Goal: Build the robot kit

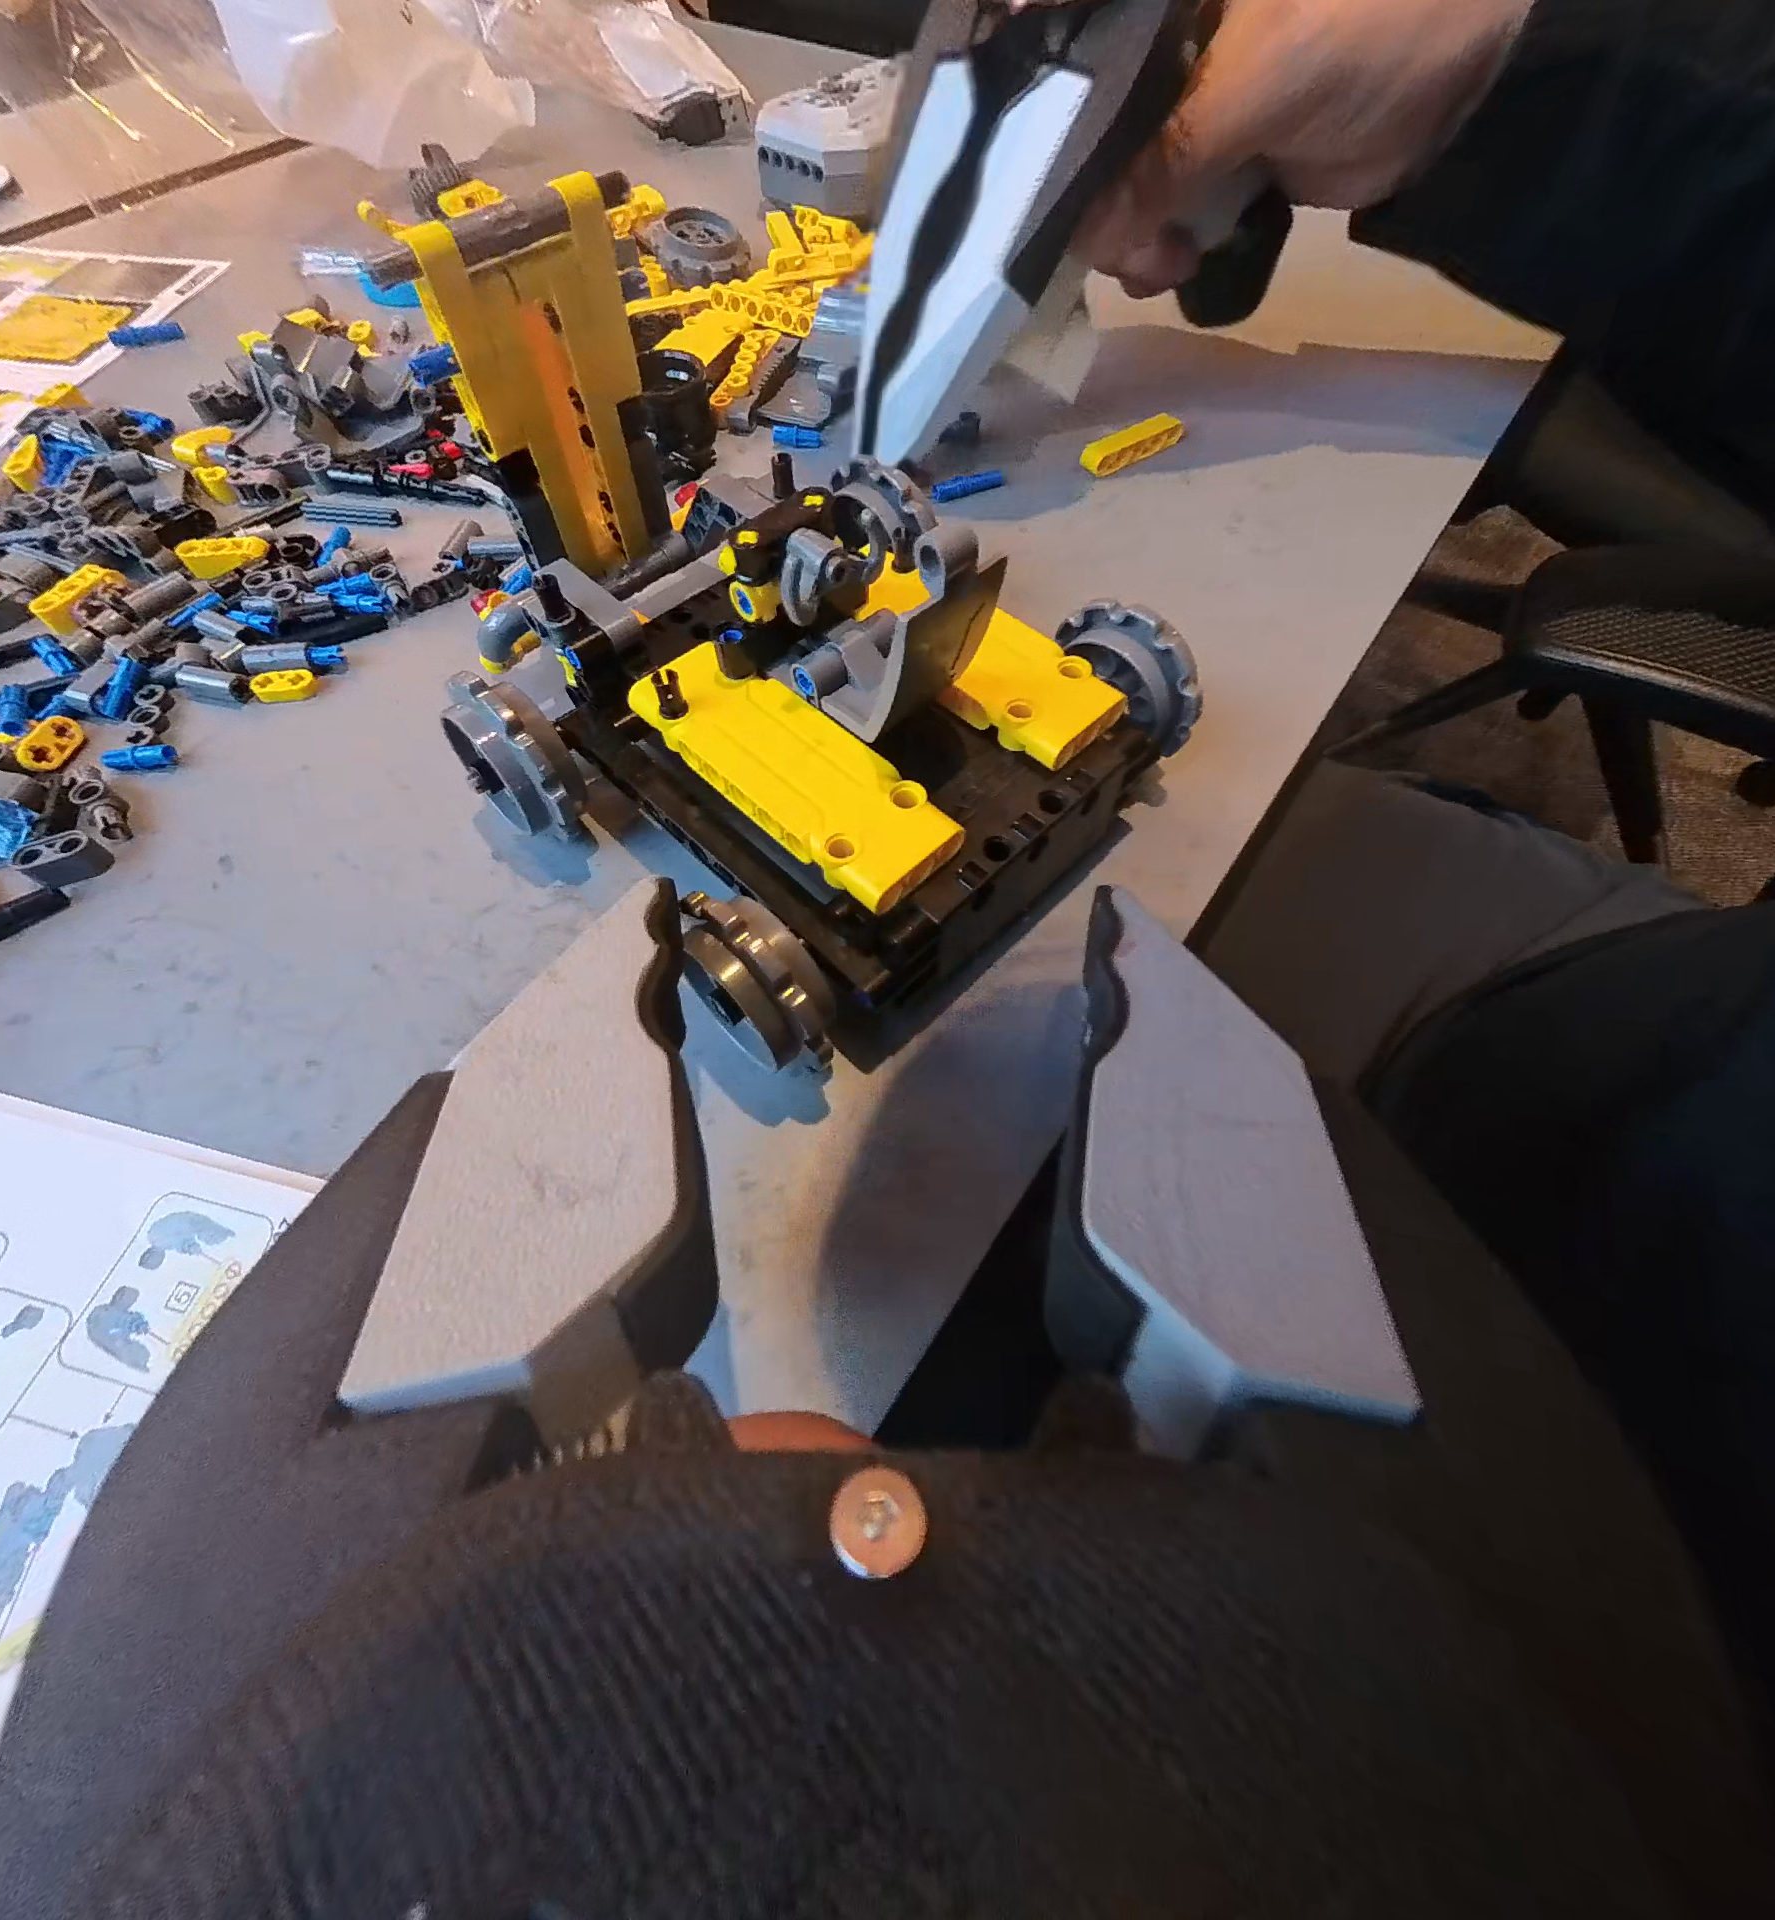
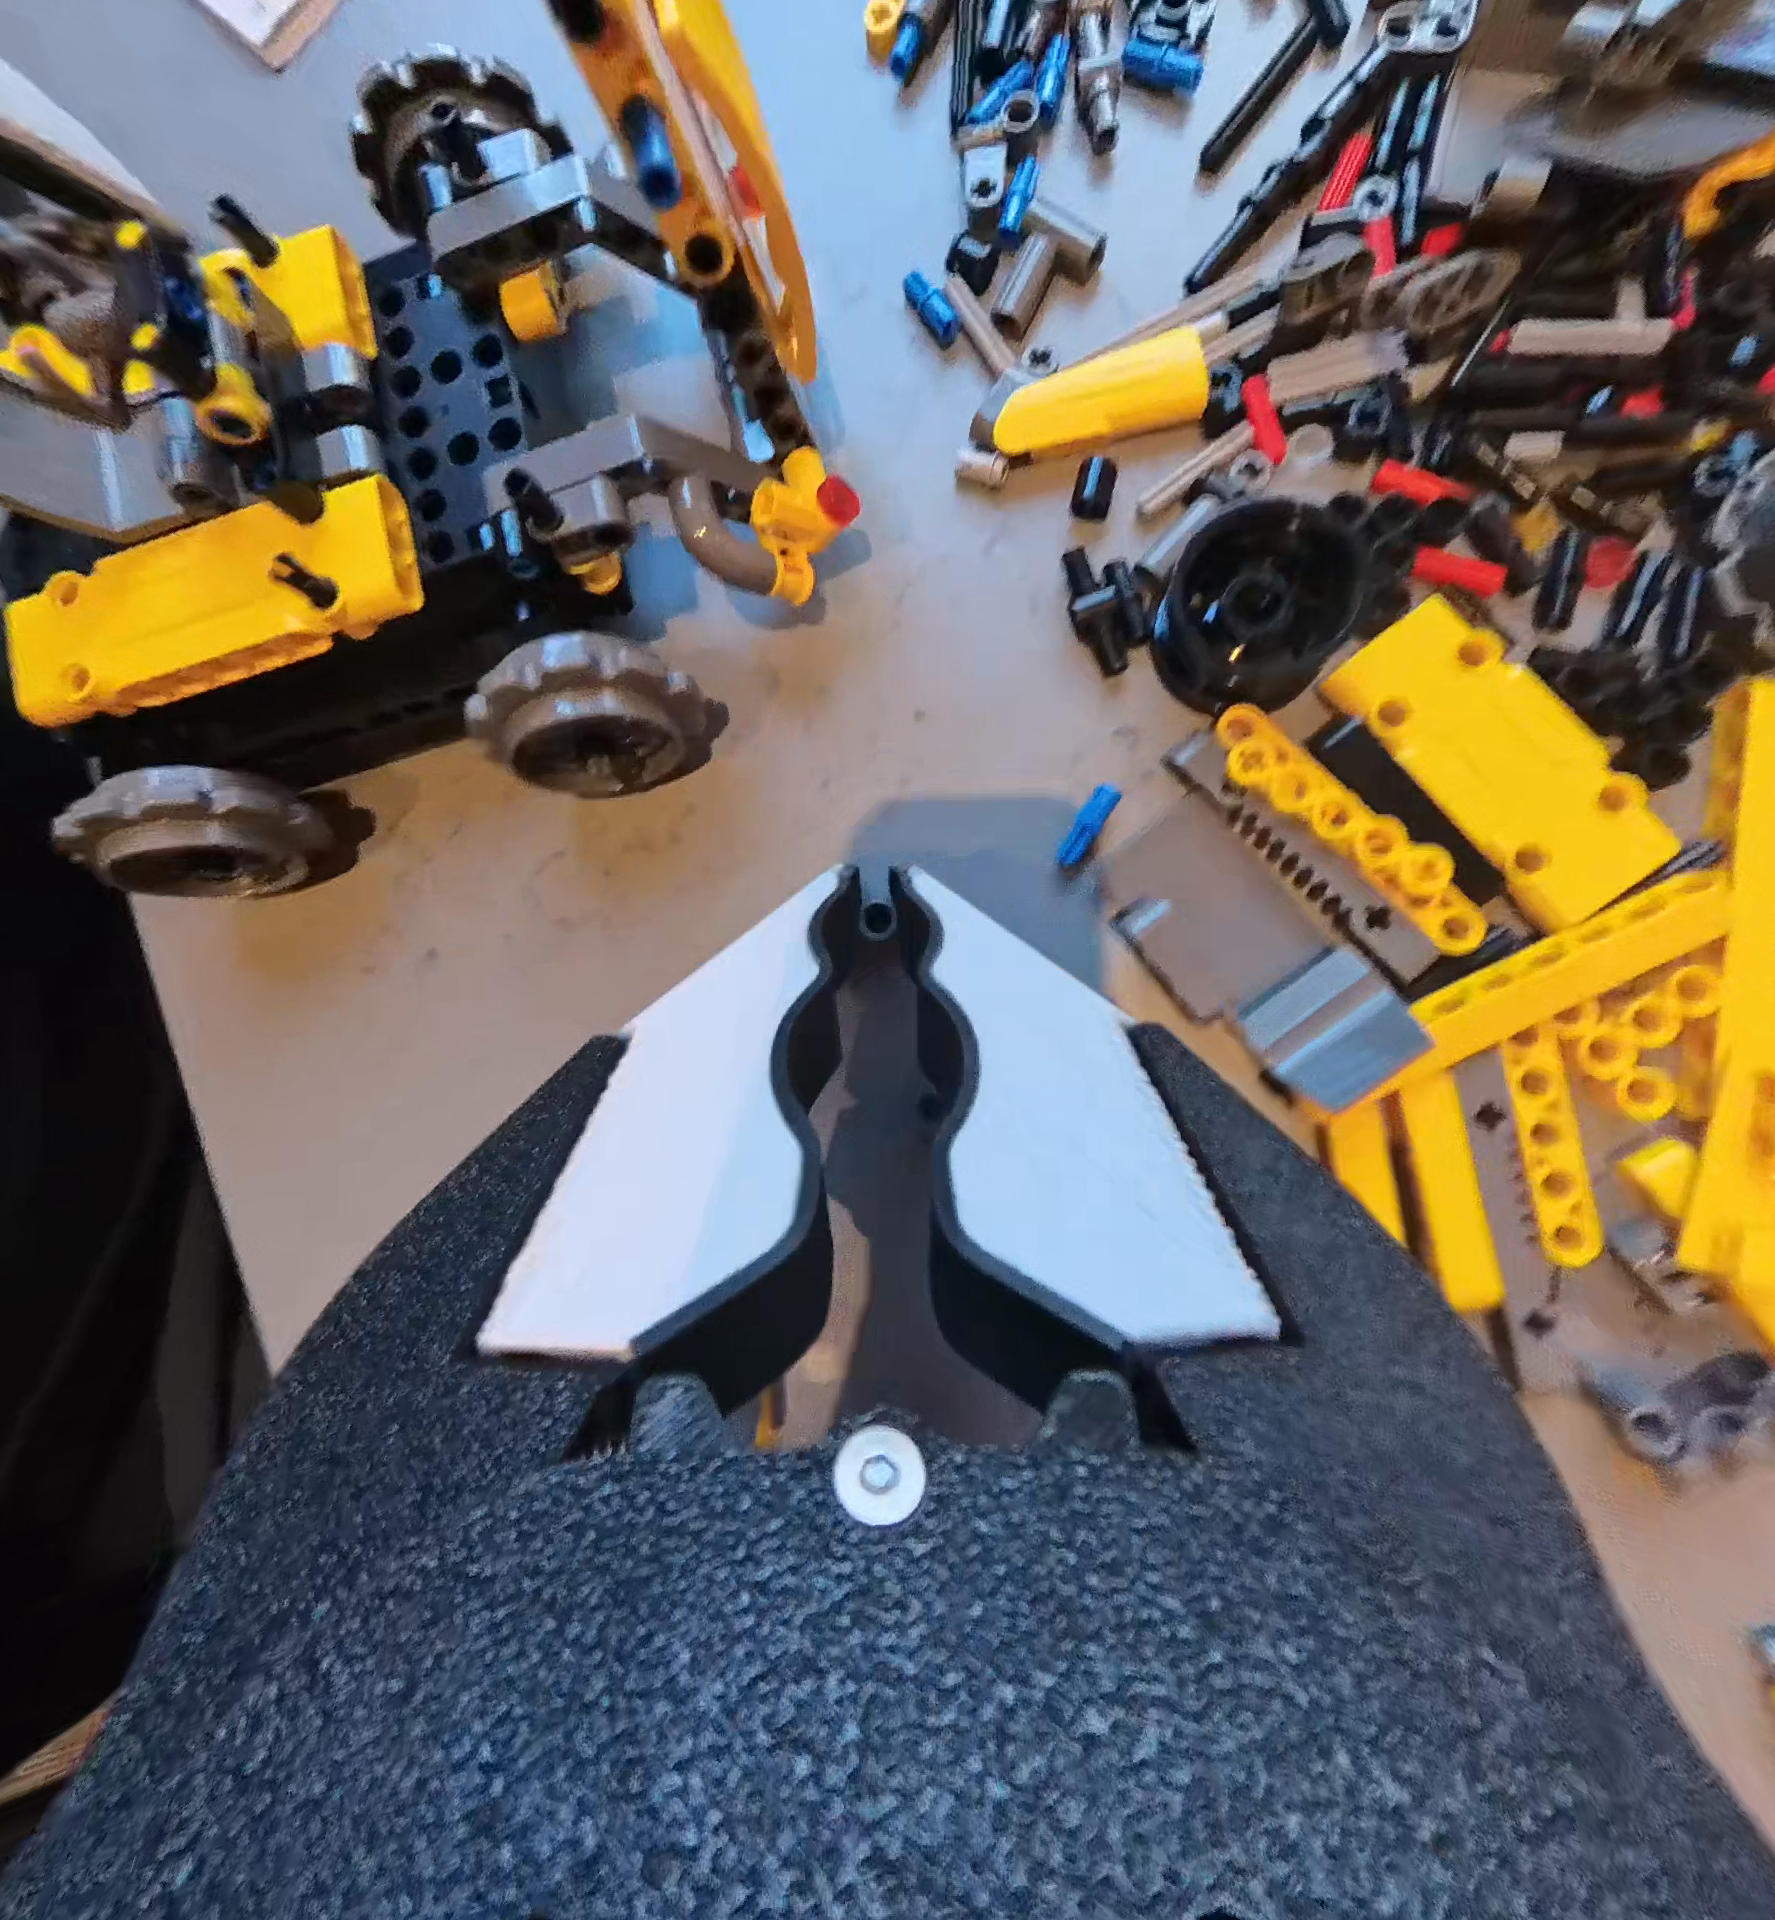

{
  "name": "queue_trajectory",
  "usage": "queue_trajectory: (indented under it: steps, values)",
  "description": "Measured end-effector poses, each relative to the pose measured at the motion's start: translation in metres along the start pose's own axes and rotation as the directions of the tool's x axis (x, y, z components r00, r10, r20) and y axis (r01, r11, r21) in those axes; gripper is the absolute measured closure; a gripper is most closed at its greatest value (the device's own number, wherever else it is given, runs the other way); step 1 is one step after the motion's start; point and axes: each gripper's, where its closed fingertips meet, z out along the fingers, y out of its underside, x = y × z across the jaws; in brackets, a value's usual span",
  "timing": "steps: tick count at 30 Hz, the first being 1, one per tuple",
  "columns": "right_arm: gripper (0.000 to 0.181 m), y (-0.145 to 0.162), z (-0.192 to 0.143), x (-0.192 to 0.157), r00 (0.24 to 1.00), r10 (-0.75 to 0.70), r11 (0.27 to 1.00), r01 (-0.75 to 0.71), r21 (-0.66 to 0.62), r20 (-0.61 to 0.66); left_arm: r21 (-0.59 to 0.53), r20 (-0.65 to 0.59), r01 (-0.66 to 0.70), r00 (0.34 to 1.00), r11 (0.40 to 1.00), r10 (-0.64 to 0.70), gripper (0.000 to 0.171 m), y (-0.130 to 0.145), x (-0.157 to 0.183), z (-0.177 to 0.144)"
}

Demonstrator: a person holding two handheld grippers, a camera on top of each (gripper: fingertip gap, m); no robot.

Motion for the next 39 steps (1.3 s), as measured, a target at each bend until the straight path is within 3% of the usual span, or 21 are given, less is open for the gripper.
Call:
queue_trajectory:
  steps: [3,6,10,14,17,19,26,39]
  values:
    - [0.175,0.014,-0.010,-0.009,0.999,0.041,0.999,-0.041,0.022,0.010,0.007,-0.011,0.010,1.000,1.000,-0.010,0.097,0.000,0.000,0.000]
    - [0.163,0.016,-0.023,-0.010,0.997,0.074,0.993,-0.073,0.095,-0.006,0.011,-0.020,0.018,1.000,1.000,-0.018,0.097,-0.001,0.000,-0.001]
    - [0.169,0.008,-0.048,0.011,0.989,0.136,0.971,-0.122,0.207,-0.058,0.014,-0.030,0.030,0.999,0.999,-0.030,0.097,-0.001,0.000,-0.001]
    - [0.165,0.019,-0.040,0.023,0.985,0.163,0.974,-0.151,0.169,-0.059,0.012,-0.025,0.027,0.999,1.000,-0.027,0.097,-0.001,0.000,-0.002]
    - [0.162,0.025,-0.027,0.016,0.989,0.145,0.982,-0.139,0.125,-0.041,0.009,-0.015,0.025,1.000,1.000,-0.025,0.097,0.000,-0.001,-0.002]
    - [0.176,0.027,-0.024,0.008,0.990,0.142,0.983,-0.141,0.120,-0.006,0.005,-0.012,0.028,1.000,1.000,-0.028,0.096,0.001,-0.002,-0.002]
    - [0.175,0.037,-0.033,-0.019,0.988,0.121,0.984,-0.132,0.122,0.094,-0.007,-0.018,0.041,0.999,0.999,-0.041,0.096,0.005,-0.003,0.001]
    - [0.167,0.024,-0.040,-0.013,0.994,0.103,0.974,-0.109,0.198,0.043,-0.003,-0.022,0.027,0.999,1.000,-0.027,0.098,0.011,-0.003,-0.001]
